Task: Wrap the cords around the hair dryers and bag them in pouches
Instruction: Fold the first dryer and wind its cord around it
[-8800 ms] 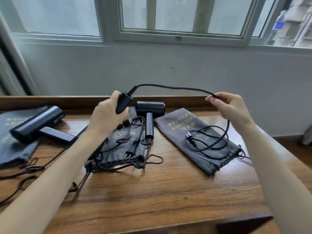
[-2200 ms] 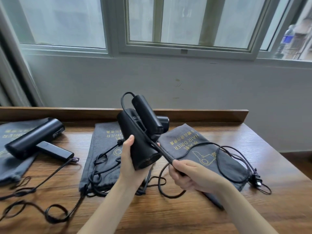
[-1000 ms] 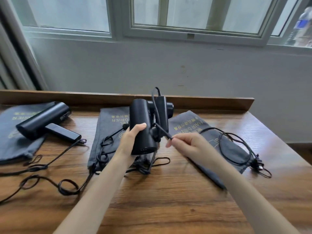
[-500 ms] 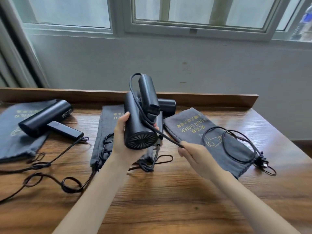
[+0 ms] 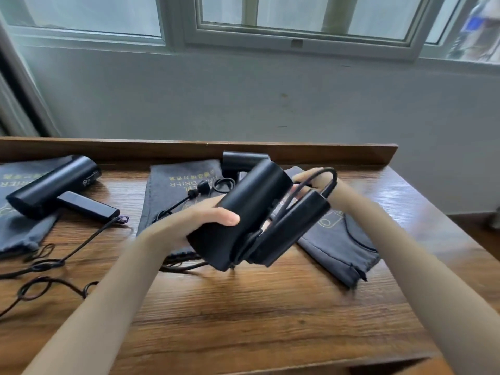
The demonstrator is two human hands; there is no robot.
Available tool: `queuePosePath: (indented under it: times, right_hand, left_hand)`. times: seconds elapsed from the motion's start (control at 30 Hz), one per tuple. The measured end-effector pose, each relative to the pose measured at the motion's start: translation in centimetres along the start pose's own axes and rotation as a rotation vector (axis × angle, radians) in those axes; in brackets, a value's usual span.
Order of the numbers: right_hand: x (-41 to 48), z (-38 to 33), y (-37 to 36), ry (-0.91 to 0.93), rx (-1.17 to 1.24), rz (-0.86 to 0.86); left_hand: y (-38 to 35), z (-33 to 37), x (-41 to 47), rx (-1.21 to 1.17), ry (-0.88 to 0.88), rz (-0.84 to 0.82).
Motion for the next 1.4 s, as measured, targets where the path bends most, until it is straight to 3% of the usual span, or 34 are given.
queuePosePath:
  times: [0.3,0.43,0.5,0.6,0.67,0.93,1.07,1.2,1.4]
  right_hand:
    - [-1.7,1.7,2.2,-0.022,-0.011,0.042]
    - [-2.5,-1.9,2.5,0.028,0.071,0.127]
    - [-2.9,-5.2,1.4,0.103,0.056,0.111]
    - [-3.8,-9.5,-1.6,0.190,-0.031,-0.006]
    - [-4.4,-10.5,-3.4,0.209,-0.029,-0.043]
    - [-4.0,-6.2,-9.2,0.133,-0.001,-0.133]
    - [-3.4,-3.4,-9.8,0.077,0.114,-0.168]
    - [-3.1,-2.0,-9.1,0.041,0.022,-0.206]
    - [-3.6,0.0,-5.1,-0.033,-0.042,-0.116]
  left_hand:
    - [2.7,0.3,-0.3,0.781,0.368,0.227]
    - [3.6,-0.1,-0.4,0.837,0.395,0.421]
    - [4.5,-0.5,-0.5,0.735,0.371,0.546]
    - [5.1,-1.6,-0.6,0.158,0.189,0.594]
    - [5.0,-2.3,-0.6,-0.106,0.107,0.587]
    - [2.7,-1.3,0.2,-0.645,-0.286,0.439]
    - [1.4,-0.5,0.6,-0.711,-0.405,0.304]
    - [0.6,0.1,0.8,-0.604,-0.427,0.156]
    - [-0.3,-0.5,0.3,-0.456,-0.256,0.035]
Point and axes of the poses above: each hand's wrist, its own x-axis towards the middle knuckle, its own y-axis out of the back of the hand, z = x × y, the point moved 8 cm from there along x, towards the middle knuckle, and after that the axes turned 10 degrees about -z, right-handed, at the moved point
